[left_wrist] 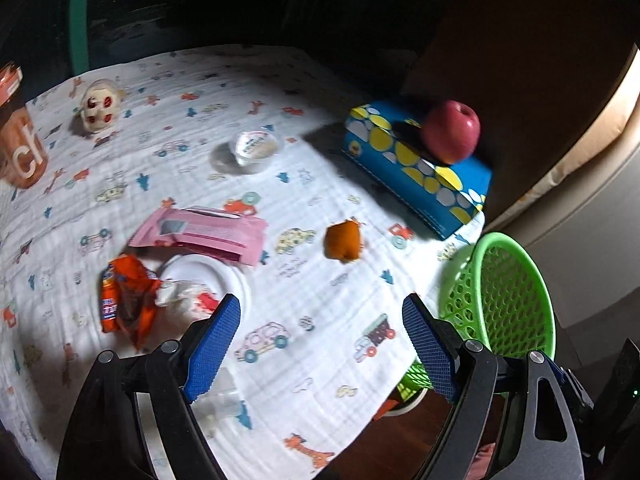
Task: Collect trash
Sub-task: 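Move both grippers back over the table toward the remaining trash, then grasp the crumpled red-and-white paper with right gripper while left grasps clear cup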
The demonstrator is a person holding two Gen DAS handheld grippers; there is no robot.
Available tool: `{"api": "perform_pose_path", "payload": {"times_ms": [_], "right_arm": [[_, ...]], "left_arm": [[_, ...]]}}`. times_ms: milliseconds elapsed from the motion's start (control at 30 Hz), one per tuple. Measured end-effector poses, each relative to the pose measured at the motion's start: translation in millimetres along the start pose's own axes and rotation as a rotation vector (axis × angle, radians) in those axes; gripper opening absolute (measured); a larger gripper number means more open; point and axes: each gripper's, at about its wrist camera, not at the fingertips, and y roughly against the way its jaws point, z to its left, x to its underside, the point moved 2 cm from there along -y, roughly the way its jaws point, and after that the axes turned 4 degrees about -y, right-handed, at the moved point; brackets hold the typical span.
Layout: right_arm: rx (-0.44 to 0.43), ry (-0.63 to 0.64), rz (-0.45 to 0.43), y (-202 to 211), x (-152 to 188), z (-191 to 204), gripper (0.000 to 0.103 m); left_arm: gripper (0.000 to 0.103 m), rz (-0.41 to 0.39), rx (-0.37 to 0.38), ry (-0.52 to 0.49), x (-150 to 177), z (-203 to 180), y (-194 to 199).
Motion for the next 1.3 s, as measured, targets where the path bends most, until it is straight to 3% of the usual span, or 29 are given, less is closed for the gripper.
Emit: {"api": "perform_pose_path", "payload": {"times_ms": [200, 500, 800, 1300], "right_arm": [[-0.064, 0.073, 0.02, -19.5, -6.3, 46.0, 0.081], [-0.175, 0.189, 0.061, -48.7, -13.4, 112.8, 0.081], [-0.269, 0.282, 0.117, -74.2, -11.5, 169.5, 0.081], [-0.326, 0.362, 0.208, -128.8, -1.3, 226.3, 0.075]], "left_arm": [[0.08, -0.033, -0.053, 0.083, 6.9, 60.6, 23.5], [0.08, -0.039, -0.108, 0.168, 41.1, 116.8, 49.8], [0.08, -0.031, -0.146, 0.222, 70.1, 147.4, 63.4], [0.08, 0.0, -0.174, 0.215, 107.0, 160.6, 63.9]]}}
